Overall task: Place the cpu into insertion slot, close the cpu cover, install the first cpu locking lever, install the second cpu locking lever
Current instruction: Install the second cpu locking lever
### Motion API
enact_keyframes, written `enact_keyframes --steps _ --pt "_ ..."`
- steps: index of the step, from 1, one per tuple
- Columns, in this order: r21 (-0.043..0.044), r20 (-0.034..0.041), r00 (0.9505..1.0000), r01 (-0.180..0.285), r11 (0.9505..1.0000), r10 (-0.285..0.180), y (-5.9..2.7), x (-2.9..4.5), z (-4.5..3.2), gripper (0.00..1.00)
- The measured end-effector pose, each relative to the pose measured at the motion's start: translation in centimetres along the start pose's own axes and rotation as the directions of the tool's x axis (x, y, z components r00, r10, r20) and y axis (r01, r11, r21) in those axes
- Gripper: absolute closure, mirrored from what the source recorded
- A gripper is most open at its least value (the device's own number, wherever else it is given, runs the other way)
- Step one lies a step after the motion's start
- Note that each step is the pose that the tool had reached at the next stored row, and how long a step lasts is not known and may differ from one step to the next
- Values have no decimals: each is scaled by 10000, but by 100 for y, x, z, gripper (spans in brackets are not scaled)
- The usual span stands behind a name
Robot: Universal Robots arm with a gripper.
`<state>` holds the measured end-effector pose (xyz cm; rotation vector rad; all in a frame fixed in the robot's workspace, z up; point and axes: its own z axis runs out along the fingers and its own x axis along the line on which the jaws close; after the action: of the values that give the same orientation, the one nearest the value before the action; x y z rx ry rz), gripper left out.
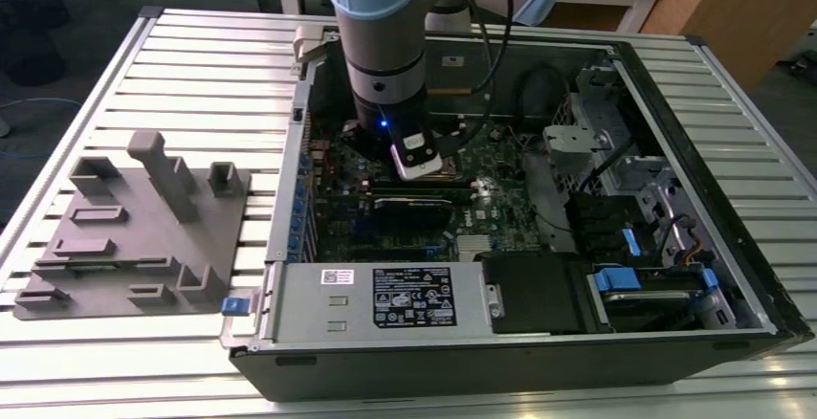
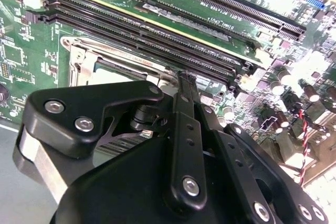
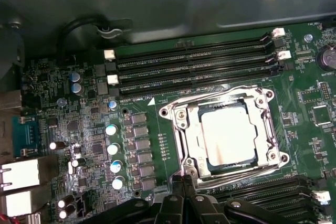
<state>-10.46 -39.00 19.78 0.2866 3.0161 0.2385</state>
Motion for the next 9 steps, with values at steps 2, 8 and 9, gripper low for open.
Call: enact_keyframes --steps 2,8,9 --pt "-38 -6 10000 -4 10000 4 -1 0 3 89" --pt "-92 -6 10000 -9 10000 9 -5 7 21 89" --pt "-95 -5 10000 -9 10000 9 -6 10 25 89"
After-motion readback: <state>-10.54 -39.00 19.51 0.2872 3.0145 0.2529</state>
